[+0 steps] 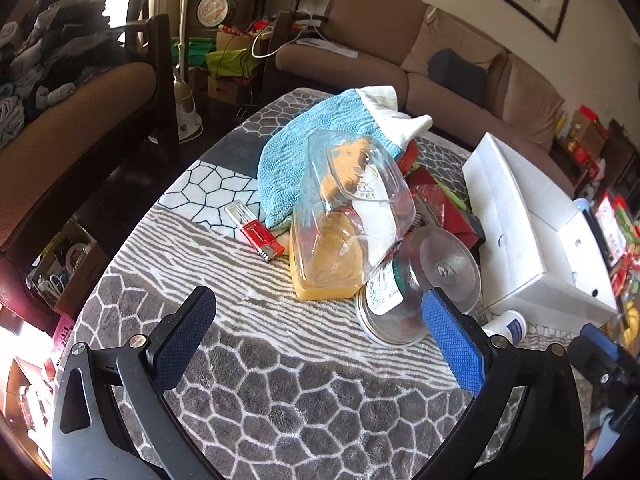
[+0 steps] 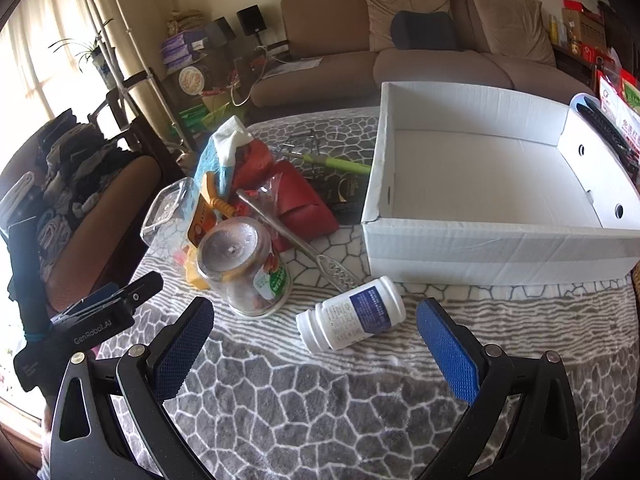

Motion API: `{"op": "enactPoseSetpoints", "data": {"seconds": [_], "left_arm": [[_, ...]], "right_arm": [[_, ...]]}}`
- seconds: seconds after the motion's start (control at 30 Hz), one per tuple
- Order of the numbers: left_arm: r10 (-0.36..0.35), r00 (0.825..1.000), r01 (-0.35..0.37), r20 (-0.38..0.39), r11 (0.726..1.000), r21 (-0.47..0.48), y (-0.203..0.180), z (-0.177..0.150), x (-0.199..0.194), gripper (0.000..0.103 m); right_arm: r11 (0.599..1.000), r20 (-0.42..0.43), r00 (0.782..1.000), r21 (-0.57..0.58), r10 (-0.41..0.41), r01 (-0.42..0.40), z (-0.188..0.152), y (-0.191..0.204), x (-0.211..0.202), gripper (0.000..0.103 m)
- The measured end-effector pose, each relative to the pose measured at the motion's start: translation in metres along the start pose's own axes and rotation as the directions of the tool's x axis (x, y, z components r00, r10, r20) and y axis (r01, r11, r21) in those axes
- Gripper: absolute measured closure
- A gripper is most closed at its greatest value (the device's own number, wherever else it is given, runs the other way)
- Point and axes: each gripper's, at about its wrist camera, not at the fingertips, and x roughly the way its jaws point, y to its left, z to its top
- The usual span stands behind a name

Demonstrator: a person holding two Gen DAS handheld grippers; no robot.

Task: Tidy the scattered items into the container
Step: 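Grasp the clear plastic tub with the left gripper while the right gripper grasps the glass jar, then carry the tub with the left gripper while the right gripper carries the jar over the white box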

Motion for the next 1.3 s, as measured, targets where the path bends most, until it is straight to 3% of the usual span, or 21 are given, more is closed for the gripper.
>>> {"op": "enactPoseSetpoints", "data": {"seconds": [0.13, 0.3, 0.37, 0.47, 0.53, 0.63, 0.9, 1.1, 1.13, 1.17, 1.3], "left_arm": [[0.004, 1.000, -0.003, 0.024, 0.999, -0.034, 0.002, 0.015, 0.015, 0.000], [-0.007, 1.000, 0.007, 0.028, 1.000, 0.015, -0.021, 0.029, 0.034, 0.000], [0.022, 0.999, -0.023, 0.028, 0.998, 0.051, -0.032, 0.033, 0.042, 0.000], [0.060, 0.998, -0.060, 0.001, 0.996, 0.071, -0.037, 0.039, 0.061, 0.000], [0.028, 0.999, -0.027, -0.040, 0.999, 0.029, -0.030, 0.042, 0.075, 0.001], [-0.047, 0.997, 0.042, -0.066, 0.996, -0.081, -0.007, 0.044, 0.083, 0.036], [-0.126, 0.991, 0.113, -0.048, 0.971, -0.210, 0.039, 0.046, 0.078, 0.045], [-0.130, 0.990, 0.117, -0.046, 0.967, -0.226, 0.045, 0.047, 0.076, 0.045], [-0.132, 0.990, 0.118, -0.048, 0.967, -0.228, 0.046, 0.047, 0.076, 0.045], [-0.135, 0.990, 0.120, -0.048, 0.965, -0.232, 0.046, 0.048, 0.076, 0.045], [-0.141, 0.989, 0.129, -0.034, 0.962, -0.241, 0.048, 0.050, 0.069, 0.045]], "right_arm": [[0.999, 0.002, 1.000, -0.047, -0.006, 0.006, -0.004, 0.018, 0.017, 0.000], [0.996, -0.010, 1.000, -0.086, -0.020, 0.019, -0.014, 0.029, 0.036, 0.000], [0.993, -0.011, 0.999, -0.116, -0.033, 0.032, -0.015, 0.032, 0.043, 0.000], [0.986, 0.000, 0.998, -0.155, -0.056, 0.056, -0.014, 0.037, 0.052, 0.000], [0.984, 0.006, 0.998, -0.169, -0.061, 0.061, -0.013, 0.040, 0.057, 0.000], [0.985, 0.004, 0.999, -0.167, -0.053, 0.053, -0.014, 0.043, 0.065, 0.000], [0.984, -0.010, 0.999, -0.173, -0.037, 0.035, -0.005, 0.059, 0.095, 0.000], [0.989, -0.059, 0.998, -0.148, -0.026, 0.016, 0.010, 0.061, 0.132, 0.002], [0.989, -0.067, 0.998, -0.149, -0.020, 0.010, 0.011, 0.062, 0.136, 0.004], [0.988, -0.075, 0.997, -0.153, -0.008, -0.003, 0.013, 0.064, 0.139, 0.016], [0.980, -0.072, 0.997, -0.197, -0.030, 0.016, 0.011, 0.074, 0.135, 0.016]]}}
